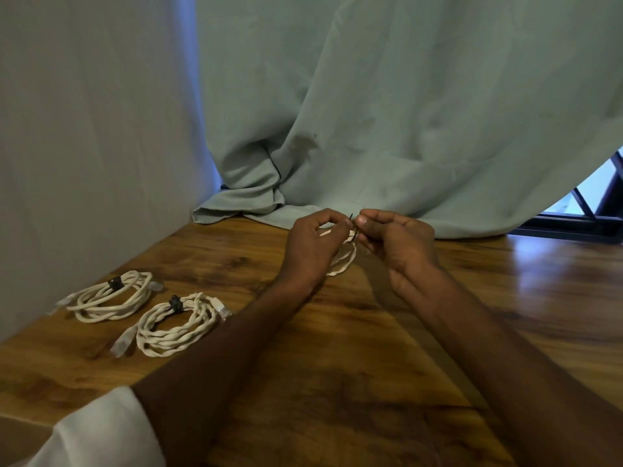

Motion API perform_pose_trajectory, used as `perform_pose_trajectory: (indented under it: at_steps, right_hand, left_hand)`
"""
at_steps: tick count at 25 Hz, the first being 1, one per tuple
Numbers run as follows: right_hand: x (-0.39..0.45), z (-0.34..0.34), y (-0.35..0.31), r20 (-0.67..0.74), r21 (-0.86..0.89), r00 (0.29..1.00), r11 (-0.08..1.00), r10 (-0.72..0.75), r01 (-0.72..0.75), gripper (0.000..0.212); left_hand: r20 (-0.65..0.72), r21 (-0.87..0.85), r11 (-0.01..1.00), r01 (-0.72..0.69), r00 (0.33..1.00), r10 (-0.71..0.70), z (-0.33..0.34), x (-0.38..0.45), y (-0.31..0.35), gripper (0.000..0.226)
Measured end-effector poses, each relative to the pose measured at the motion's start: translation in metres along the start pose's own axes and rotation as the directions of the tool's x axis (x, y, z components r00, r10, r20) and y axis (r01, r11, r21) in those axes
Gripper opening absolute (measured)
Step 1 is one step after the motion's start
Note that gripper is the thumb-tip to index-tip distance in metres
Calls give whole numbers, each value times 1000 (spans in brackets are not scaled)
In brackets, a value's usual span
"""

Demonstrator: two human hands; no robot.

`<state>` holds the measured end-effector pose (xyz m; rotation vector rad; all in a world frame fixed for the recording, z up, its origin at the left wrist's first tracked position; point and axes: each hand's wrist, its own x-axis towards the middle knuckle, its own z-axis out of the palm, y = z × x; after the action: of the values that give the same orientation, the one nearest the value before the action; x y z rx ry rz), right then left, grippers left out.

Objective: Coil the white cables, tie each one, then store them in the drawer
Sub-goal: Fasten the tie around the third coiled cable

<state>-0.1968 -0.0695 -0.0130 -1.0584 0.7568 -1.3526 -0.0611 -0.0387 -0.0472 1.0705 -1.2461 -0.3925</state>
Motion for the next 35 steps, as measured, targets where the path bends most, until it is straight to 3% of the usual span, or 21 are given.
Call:
perform_pose_trajectory:
  at_steps: [7,10,13,17,23,29,33,35]
  right_hand:
    - [4,-1,0,126,-18,988,996,92,-90,24]
    - [-1,-1,0,146,-158,988,985,-41,64,24]
    - [-2,1,3,187,-331,955,901,-231,282,21]
    - [5,0,9,207,-458,927,806,-313,375,17]
    - [6,0,9,159,-462,946,826,-281,323,13]
    - [-1,0,8,215,-579,910,704,-354,411,12]
    - [-4,4,7,224,-533,891,716,-395,451,15]
    - [-7,6,5,224,-455,897,773,-381,441,15]
  left_hand:
    - [-56,11,997,77,996,-76,-5,6,-2,12]
    - [-85,-23,993,116,989,-118,-4,10,-4,13]
    - [-119,-157,971,183,972,-202,-4,13,-5,12]
    - [-173,-263,930,258,935,-308,-8,15,-4,16]
    - [-213,-330,898,291,904,-371,-10,19,-7,21]
    - [-245,-429,852,301,869,-430,-15,20,-3,8]
    - [-231,-362,890,278,898,-374,-12,19,-5,13]
    - [-206,-319,916,243,926,-317,-9,17,-4,11]
